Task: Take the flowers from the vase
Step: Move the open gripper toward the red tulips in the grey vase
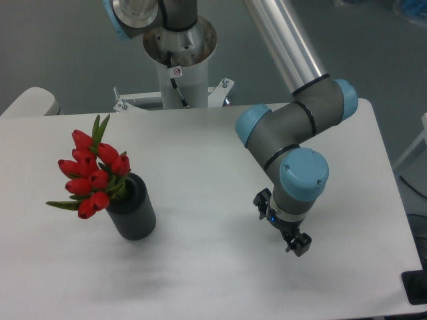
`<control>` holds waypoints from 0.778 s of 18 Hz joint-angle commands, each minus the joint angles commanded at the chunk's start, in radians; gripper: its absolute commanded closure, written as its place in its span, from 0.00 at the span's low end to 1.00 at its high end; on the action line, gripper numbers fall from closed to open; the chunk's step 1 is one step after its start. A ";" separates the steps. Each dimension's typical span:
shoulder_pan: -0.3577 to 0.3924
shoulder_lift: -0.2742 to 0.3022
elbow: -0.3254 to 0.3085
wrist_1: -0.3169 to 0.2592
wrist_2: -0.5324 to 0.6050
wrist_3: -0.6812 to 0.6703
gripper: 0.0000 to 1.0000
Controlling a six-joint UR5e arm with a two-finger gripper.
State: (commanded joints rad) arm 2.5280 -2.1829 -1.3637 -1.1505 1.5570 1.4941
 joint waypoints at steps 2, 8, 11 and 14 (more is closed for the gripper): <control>0.000 0.002 -0.002 -0.003 0.000 0.000 0.00; 0.003 0.069 -0.086 -0.006 -0.093 -0.017 0.00; 0.044 0.130 -0.150 0.000 -0.225 -0.014 0.00; 0.049 0.179 -0.215 0.005 -0.320 -0.006 0.00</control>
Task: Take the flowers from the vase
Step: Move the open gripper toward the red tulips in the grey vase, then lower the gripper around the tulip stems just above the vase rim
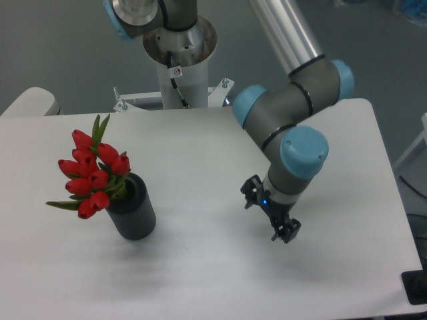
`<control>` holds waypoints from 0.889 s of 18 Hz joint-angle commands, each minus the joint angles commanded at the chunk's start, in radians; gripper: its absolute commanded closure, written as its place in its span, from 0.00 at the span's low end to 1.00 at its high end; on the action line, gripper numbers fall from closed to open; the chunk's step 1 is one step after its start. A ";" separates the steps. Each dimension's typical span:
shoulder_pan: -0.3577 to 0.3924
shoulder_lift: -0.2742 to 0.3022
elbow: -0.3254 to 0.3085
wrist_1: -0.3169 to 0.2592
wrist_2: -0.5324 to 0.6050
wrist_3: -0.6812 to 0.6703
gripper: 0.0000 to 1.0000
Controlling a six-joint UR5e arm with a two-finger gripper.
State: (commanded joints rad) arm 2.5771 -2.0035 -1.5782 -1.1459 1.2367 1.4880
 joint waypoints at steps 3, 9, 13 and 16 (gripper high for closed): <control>-0.012 0.045 -0.040 -0.002 -0.046 0.003 0.00; -0.040 0.163 -0.166 -0.012 -0.204 0.003 0.00; -0.035 0.222 -0.212 -0.012 -0.296 0.000 0.00; -0.048 0.238 -0.232 -0.014 -0.365 -0.011 0.00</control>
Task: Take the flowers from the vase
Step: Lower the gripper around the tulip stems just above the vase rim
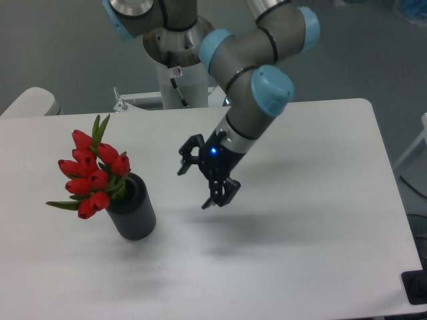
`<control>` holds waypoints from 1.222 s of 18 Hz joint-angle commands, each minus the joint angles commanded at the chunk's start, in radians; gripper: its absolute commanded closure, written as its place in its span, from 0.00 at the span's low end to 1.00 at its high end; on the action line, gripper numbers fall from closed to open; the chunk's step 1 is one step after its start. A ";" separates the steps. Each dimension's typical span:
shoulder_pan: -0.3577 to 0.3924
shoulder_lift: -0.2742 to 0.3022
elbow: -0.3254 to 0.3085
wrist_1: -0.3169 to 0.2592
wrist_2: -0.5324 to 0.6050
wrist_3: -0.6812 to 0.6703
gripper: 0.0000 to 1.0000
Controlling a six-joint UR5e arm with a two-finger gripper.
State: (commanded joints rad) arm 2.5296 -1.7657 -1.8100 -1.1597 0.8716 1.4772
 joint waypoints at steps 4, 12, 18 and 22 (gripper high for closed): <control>-0.009 0.044 -0.058 0.003 -0.068 -0.002 0.00; -0.061 0.032 -0.061 0.008 -0.256 -0.055 0.00; -0.087 -0.020 -0.061 0.011 -0.349 -0.069 0.00; -0.106 -0.046 -0.063 0.009 -0.364 -0.071 0.00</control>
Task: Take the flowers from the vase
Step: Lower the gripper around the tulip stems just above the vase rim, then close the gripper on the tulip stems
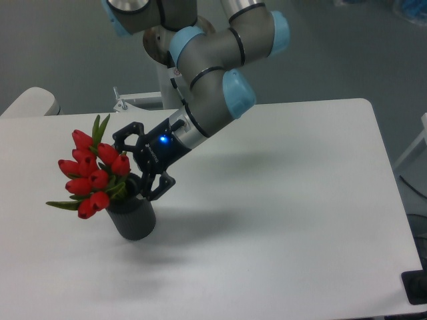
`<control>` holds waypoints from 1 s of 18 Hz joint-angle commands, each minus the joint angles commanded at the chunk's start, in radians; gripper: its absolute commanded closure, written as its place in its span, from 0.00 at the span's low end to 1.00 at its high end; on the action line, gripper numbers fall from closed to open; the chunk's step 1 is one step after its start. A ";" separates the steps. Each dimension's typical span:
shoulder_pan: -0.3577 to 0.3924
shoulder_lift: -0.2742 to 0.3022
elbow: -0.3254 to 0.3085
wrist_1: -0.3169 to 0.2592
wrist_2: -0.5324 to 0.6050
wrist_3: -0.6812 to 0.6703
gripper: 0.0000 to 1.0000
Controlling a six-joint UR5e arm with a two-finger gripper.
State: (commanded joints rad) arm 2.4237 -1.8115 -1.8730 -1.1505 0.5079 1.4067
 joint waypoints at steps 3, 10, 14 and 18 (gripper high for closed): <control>-0.003 -0.012 -0.008 0.000 -0.054 -0.003 0.00; 0.006 -0.012 -0.006 0.005 -0.055 0.002 0.70; 0.020 -0.006 -0.006 0.002 -0.066 -0.003 0.79; 0.034 -0.005 -0.005 0.000 -0.123 -0.017 0.79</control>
State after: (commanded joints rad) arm 2.4574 -1.8162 -1.8776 -1.1505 0.3852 1.3899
